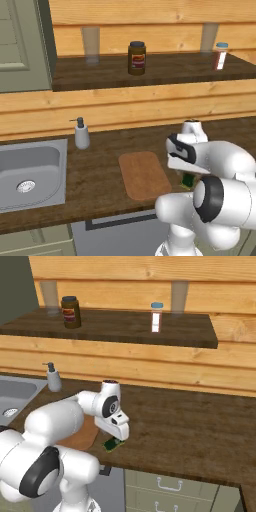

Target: Pick up the sponge from the counter and clean the cutting board by briefly scrubbing or pressing down on the cutting board. Once finished, release the sponge.

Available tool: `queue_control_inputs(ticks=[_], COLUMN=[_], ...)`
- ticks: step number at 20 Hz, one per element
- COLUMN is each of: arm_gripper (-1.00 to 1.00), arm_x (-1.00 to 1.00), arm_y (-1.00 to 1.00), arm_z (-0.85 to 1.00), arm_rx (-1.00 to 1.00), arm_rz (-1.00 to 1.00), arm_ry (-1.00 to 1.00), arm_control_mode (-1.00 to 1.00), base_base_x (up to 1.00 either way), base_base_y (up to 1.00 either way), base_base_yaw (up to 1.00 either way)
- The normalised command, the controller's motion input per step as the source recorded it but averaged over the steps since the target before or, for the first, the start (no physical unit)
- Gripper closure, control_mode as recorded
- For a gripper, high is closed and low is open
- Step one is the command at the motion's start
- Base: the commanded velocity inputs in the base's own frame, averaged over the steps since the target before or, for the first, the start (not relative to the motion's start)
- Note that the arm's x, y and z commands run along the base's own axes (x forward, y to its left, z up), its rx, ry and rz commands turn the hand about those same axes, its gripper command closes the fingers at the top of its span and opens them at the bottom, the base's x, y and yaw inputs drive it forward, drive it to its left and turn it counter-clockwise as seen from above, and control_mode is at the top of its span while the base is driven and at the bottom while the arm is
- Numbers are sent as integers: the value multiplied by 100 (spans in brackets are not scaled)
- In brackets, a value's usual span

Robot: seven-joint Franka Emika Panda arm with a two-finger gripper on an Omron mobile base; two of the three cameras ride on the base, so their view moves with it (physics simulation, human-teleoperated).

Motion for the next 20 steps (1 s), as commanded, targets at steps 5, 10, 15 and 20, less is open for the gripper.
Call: queue_control_inputs(ticks=[5,10,15,20], arm_gripper=[-100,-100,100,100], arm_x=[0,0,0,0], arm_y=[-14,0,0,0], arm_z=[-41,-25,-39,-12], arm_rx=[4,12,8,2], arm_rz=[0,0,0,0], arm_ry=[0,0,0,1], arm_control_mode=[-100,-100,-100,-100], base_base_x=[0,0,0,0], base_base_y=[0,0,0,0], base_base_yaw=[0,0,0,0])
